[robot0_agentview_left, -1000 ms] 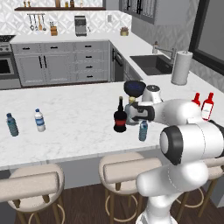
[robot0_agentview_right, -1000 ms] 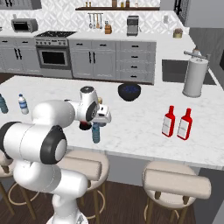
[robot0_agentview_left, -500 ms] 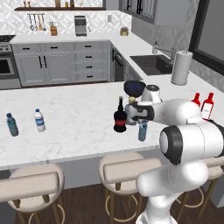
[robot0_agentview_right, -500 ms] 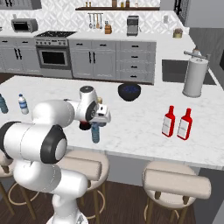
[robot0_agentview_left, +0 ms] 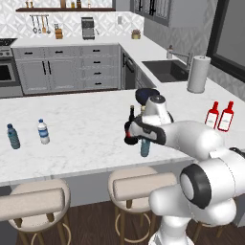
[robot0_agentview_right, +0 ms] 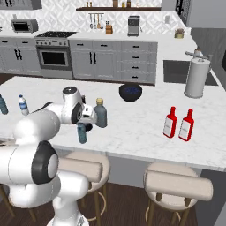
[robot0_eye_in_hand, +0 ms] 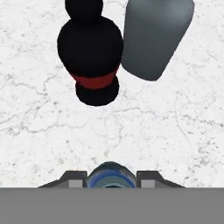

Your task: Move the plastic bottles in the middle to the plastics group, and the glass bottles in the middle to the glass group.

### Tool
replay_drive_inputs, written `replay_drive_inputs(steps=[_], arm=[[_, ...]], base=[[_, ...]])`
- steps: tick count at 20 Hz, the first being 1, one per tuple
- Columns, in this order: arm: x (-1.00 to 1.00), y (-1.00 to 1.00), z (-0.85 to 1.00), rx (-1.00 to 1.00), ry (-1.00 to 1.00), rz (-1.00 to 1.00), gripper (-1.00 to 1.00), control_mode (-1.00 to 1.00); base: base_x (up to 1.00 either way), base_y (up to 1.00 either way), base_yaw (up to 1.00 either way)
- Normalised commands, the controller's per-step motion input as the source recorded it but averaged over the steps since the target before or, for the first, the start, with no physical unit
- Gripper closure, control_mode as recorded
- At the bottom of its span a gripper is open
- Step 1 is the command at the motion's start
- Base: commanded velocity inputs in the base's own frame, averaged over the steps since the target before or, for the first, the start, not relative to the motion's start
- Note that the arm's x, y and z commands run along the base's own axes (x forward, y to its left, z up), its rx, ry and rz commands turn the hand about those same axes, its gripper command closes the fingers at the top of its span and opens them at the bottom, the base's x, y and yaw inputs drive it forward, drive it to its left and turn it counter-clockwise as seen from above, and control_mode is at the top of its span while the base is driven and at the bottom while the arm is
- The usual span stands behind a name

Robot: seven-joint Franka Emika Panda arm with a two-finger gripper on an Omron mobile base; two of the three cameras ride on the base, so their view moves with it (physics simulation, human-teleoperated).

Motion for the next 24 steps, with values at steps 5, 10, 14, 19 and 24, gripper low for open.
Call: replay_drive_inputs(steps=[5,10,14,19,24], arm=[[-0.05,0.99,0.01,0.0,0.0,-0.02,1.0,-1.0],[0.11,0.99,0.16,0.01,0.0,0.0,1.0,-1.0],[0.23,1.0,0.18,0.0,0.0,0.0,1.0,-1.0],[0.24,0.97,0.17,0.0,0.0,0.0,1.0,-1.0],[0.4,0.82,0.15,0.0,0.01,0.01,1.0,-1.0]], base=[[0.0,0.0,0.0],[0.0,0.0,0.0],[0.0,0.0,0.0],[0.0,0.0,0.0],[0.0,0.0,0.0]])
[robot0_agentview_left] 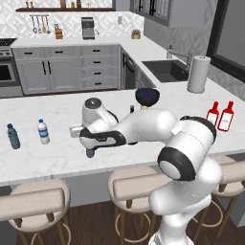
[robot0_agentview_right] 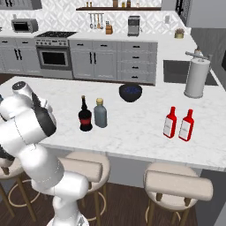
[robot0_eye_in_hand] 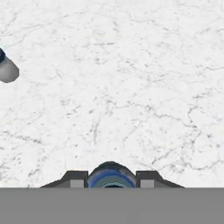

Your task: Move the plastic bottles in the middle to the plastics group, and the glass bottles in the middle to the glass group.

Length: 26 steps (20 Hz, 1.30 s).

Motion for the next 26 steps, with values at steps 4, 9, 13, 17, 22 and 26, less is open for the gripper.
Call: replay_drive_inputs(steps=[4,9,13,17,22,26], arm=[[0.41,0.64,0.04,0.07,0.01,0.0,1.0,-1.0],[0.19,0.52,-0.15,0.08,0.01,0.0,1.0,-1.0],[0.26,0.32,-0.25,0.04,0.0,0.0,1.0,-1.0],[0.27,0.16,-0.3,0.04,0.0,0.0,1.0,-1.0],[0.18,0.06,-0.39,0.05,0.07,0.0,1.0,-1.0],[0.16,0.08,-0.35,0.02,0.09,0.0,1.0,-1.0]], base=[[0.0,0.0,0.0],[0.0,0.0,0.0],[0.0,0.0,0.0],[0.0,0.0,0.0],[0.0,0.0,0.0],[0.0,0.0,0.0]])
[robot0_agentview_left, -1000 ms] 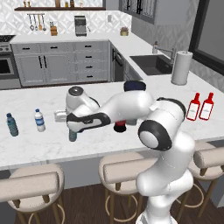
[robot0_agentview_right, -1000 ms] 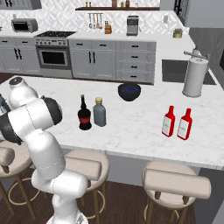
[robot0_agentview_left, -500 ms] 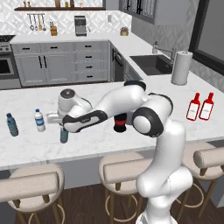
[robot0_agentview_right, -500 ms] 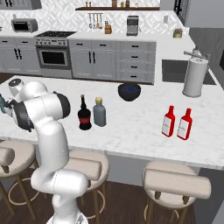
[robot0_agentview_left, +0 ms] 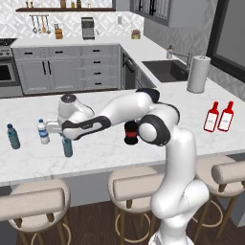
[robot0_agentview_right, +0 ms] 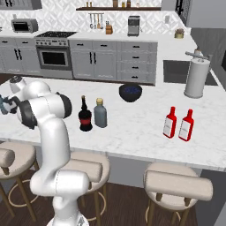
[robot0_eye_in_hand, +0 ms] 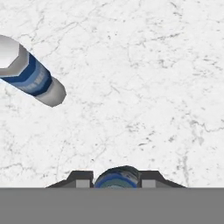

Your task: Move the plastic bottles in the middle to the plastics group, and the glass bottles in the middle to the glass group.

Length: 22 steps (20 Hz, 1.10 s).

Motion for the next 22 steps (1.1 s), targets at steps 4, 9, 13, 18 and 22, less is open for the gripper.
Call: replay_drive_inputs(steps=[4,9,13,18,22], arm=[[-0.01,-0.03,-0.39,0.0,0.07,0.0,1.0,-1.0],[-0.22,-0.13,-0.34,0.0,0.01,0.0,1.0,-1.0],[-0.34,-0.03,-0.3,0.0,0.0,0.0,1.0,-1.0],[-0.26,-0.04,-0.24,0.0,0.0,0.0,1.0,-1.0],[0.0,-0.13,-0.16,0.0,0.0,0.0,1.0,-1.0]], base=[[0.0,0.0,0.0],[0.0,0.0,0.0],[0.0,0.0,0.0],[0.0,0.0,0.0],[0.0,0.0,0.0]])
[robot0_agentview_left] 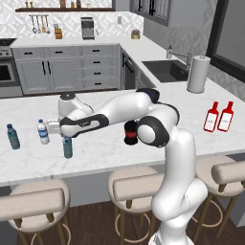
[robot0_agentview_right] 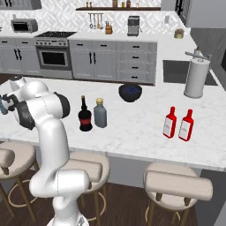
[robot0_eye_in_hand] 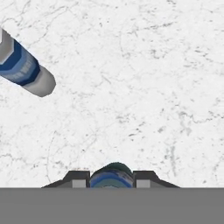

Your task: Move the plastic bottles in the middle to the plastics group, and the glass bottles in the middle to the glass group.

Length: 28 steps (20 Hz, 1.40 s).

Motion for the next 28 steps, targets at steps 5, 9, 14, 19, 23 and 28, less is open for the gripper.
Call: replay_drive_inputs(steps=[5,9,14,19,23,28], arm=[[-0.13,-0.01,-0.21,0.0,-0.03,0.0,1.0,-1.0],[-0.02,0.0,-0.13,0.0,-0.05,0.0,1.0,-1.0],[-0.04,-0.05,-0.11,0.0,-0.05,0.0,-1.0,-1.0],[0.0,-0.06,-0.01,0.0,-0.04,0.0,-1.0,-1.0],[0.03,-0.03,0.02,0.0,-0.02,0.0,-1.0,-1.0],[0.04,0.0,0.28,0.06,-0.01,0.0,-1.0,-1.0]], base=[[0.0,0.0,0.0],[0.0,0.0,0.0],[0.0,0.0,0.0],[0.0,0.0,0.0],[0.0,0.0,0.0],[0.0,0.0,0.0]])
